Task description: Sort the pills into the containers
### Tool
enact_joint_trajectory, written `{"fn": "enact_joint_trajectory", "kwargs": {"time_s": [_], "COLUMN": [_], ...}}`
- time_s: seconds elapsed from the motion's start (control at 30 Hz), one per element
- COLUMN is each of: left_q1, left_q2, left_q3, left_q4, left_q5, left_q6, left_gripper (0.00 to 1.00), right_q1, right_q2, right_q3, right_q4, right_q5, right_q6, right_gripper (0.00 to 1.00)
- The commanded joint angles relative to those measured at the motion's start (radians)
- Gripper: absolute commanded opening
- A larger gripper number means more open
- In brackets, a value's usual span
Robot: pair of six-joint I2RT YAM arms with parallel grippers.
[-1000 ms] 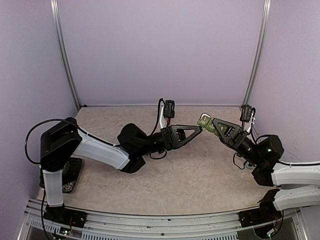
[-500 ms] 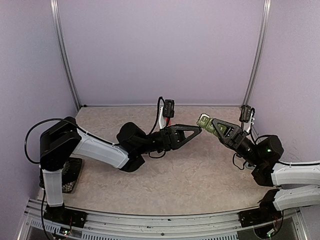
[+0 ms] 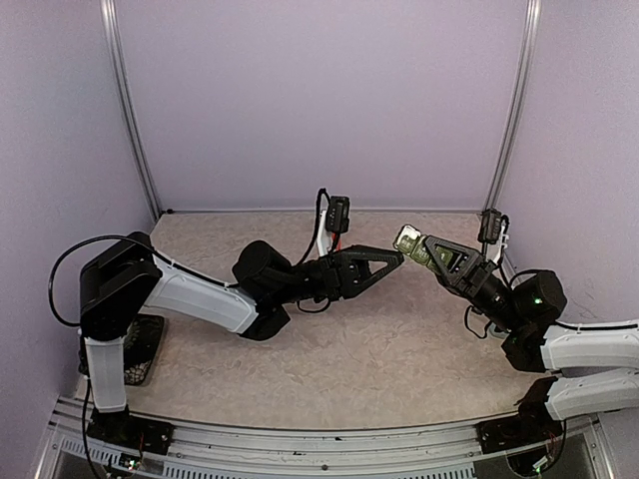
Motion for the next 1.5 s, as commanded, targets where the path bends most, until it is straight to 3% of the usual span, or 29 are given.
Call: {"fn": "enact_joint_trajectory", "kwargs": {"time_s": [0.0,0.53,0.63,0.73,0.9,0.97,1.03,1.07,1.23,1.47], "left_q1": [-0.033,-0.054,-0.048,-0.036,-0.024,-0.029,-0.033,-0.035,-0.049,-0.053], "left_q2": [-0.082,-0.110,-0.134,-0.193,-0.328,-0.360,-0.370,-0.368,-0.317,-0.260], "left_q3": [0.052,0.044,0.000,-0.091,-0.182,-0.205,-0.229,-0.228,-0.165,-0.134], "left_q4": [0.153,0.167,0.118,-0.055,-0.358,-0.412,-0.417,-0.432,-0.534,-0.443], "left_q5": [0.095,0.117,0.067,-0.051,-0.270,-0.338,-0.394,-0.416,-0.452,-0.378], "left_q6": [0.057,0.098,0.110,0.192,0.400,0.436,0.428,0.424,0.449,0.485], "left_gripper": [0.42,0.41,0.41,0.46,0.64,0.77,0.97,0.99,0.99,0.99], "right_q1": [-0.001,-0.009,-0.012,-0.016,-0.017,-0.018,-0.018,-0.018,-0.018,-0.018], "right_q2": [0.036,0.002,-0.023,-0.080,-0.191,-0.226,-0.242,-0.243,-0.205,-0.139], "right_q3": [-0.024,-0.043,-0.041,-0.006,0.089,0.108,0.122,0.124,0.079,0.031], "right_q4": [-0.165,-0.231,-0.215,-0.278,-0.503,-0.543,-0.565,-0.566,-0.379,-0.095], "right_q5": [0.059,0.120,0.118,0.099,0.106,0.115,0.108,0.098,-0.024,-0.104], "right_q6": [-0.012,0.006,0.023,0.038,0.026,0.000,-0.036,-0.052,0.028,0.236], "right_gripper": [0.07,0.07,0.07,0.08,0.11,0.11,0.11,0.11,0.10,0.10]}}
